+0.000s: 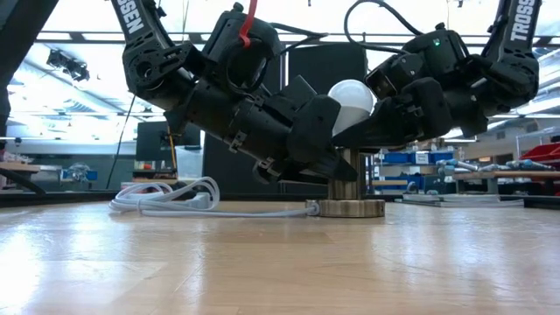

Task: Screw lightbulb
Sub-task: Insert the lightbulb into the lamp holder

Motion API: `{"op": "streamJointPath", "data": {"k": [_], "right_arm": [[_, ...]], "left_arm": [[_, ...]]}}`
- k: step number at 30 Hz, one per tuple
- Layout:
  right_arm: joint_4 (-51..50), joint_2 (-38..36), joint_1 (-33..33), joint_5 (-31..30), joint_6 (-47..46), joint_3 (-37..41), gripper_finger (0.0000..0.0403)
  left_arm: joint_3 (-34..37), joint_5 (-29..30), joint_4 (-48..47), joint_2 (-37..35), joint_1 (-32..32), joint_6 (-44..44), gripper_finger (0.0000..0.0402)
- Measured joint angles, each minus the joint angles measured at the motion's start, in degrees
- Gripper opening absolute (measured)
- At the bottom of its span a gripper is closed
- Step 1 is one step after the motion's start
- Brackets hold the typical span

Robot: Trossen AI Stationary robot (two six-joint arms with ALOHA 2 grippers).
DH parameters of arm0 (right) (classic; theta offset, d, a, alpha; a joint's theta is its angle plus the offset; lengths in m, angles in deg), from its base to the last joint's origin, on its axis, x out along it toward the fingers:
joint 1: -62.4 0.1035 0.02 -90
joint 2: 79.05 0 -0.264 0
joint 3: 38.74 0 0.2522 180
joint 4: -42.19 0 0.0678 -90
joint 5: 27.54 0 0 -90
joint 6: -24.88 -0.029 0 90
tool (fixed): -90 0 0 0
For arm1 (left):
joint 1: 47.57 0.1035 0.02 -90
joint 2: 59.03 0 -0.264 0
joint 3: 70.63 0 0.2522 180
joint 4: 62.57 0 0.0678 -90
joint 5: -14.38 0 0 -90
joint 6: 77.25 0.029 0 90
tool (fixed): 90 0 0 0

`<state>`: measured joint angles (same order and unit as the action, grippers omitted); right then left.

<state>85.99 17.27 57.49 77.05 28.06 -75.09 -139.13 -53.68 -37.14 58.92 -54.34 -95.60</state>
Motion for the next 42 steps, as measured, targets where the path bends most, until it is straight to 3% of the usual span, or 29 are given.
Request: {"op": "streamJointPath", "data": {"k": [9,12,28,42], "right_arm": [[-0.59,0.02,-0.43,2.70,-0.11,0.00,0.0274],[-1.17,-0.29,-0.59,2.84,-0.19,-0.23,0.0294],[-14.95,-2.32,-1.07,3.07,2.40,-8.02,0.0287],[-14.88,-2.32,-1.73,4.48,1.64,-7.78,0.0278]], "left_arm": [[0.00,0.10,0.00,0.00,0.02,0.00,0.0198],[0.01,0.10,0.02,0.00,0.02,-0.02,0.0198],[0.02,-0.66,-0.20,0.00,0.02,0.11,0.0198],[0.00,-0.81,-0.44,-0.04,-0.02,0.11,0.0198]]}}
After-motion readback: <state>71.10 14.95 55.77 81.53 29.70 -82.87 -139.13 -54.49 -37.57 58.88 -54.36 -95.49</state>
